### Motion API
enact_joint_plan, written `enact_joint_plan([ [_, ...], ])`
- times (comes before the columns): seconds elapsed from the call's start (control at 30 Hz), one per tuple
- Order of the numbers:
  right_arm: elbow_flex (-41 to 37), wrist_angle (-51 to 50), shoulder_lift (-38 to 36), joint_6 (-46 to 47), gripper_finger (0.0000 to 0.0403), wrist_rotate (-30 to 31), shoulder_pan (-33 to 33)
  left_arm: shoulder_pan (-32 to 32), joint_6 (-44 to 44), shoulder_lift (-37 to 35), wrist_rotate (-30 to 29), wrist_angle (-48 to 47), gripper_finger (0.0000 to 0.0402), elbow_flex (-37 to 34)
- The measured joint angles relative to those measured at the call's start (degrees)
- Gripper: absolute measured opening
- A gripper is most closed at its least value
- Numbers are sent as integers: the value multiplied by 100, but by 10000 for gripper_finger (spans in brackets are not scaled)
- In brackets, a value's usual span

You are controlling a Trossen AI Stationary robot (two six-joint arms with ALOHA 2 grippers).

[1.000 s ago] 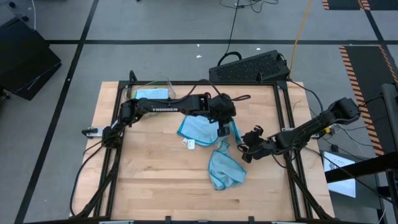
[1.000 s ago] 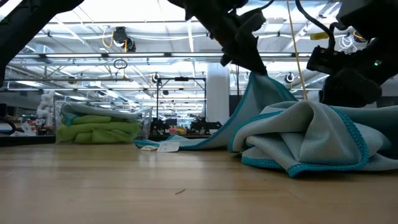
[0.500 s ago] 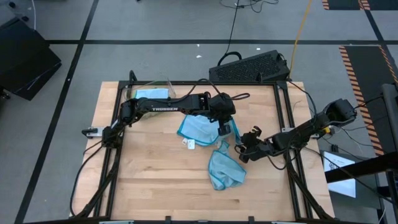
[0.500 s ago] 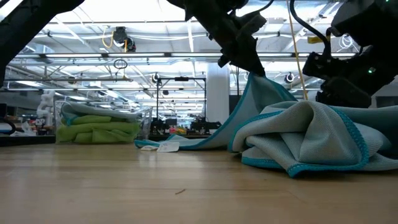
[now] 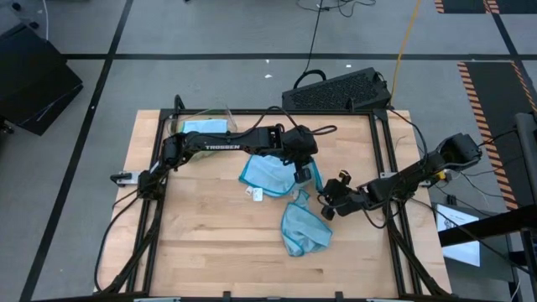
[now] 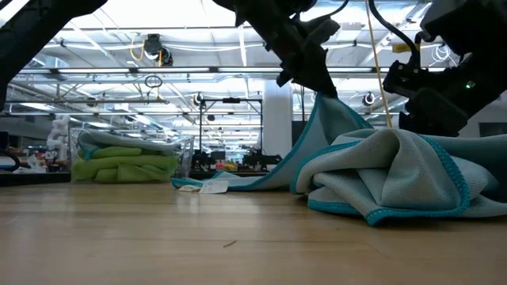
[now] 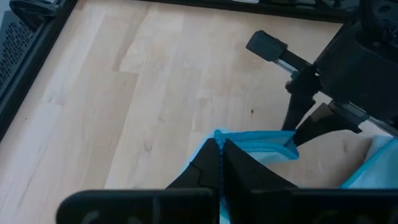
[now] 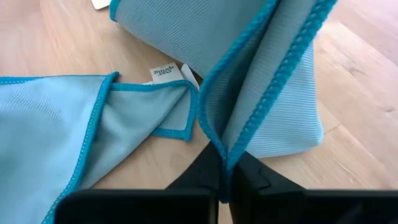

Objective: Fold microfiber towels
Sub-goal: Fold the left blue microfiber cloth

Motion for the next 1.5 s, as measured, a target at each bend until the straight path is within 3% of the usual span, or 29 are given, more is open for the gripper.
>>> enact_joint_plan([
  [0.17,0,-54,-384,132,4,-136,0,7,2,0,-2,-200,4,0],
  [0.33,190,-503,-1399,151,2,-487,-107,7,103,-345,222,-385,4,-9],
  [0.5,1106,-1978,-2389,303,2,-989,-667,12,-50,-966,417,-530,4,-1],
  [0.67,2384,-3462,-2780,-51,1,-1198,-1504,124,295,-1558,450,-438,9,0],
  [0.87,3924,-3989,-2523,-1285,1,-1927,-2677,464,-20,-1978,654,-37,5,0],
  [1.07,5133,-4825,-1815,-1761,1,-2687,-3735,899,-141,-2162,662,507,4,0],
  [1.23,5554,-4817,-1291,-2429,0,-3277,-4675,1486,-238,-1988,754,549,8,2],
  [1.5,5951,-4667,-538,-2941,0,-5334,-6379,2100,-451,-1841,1163,743,7,-4],
])
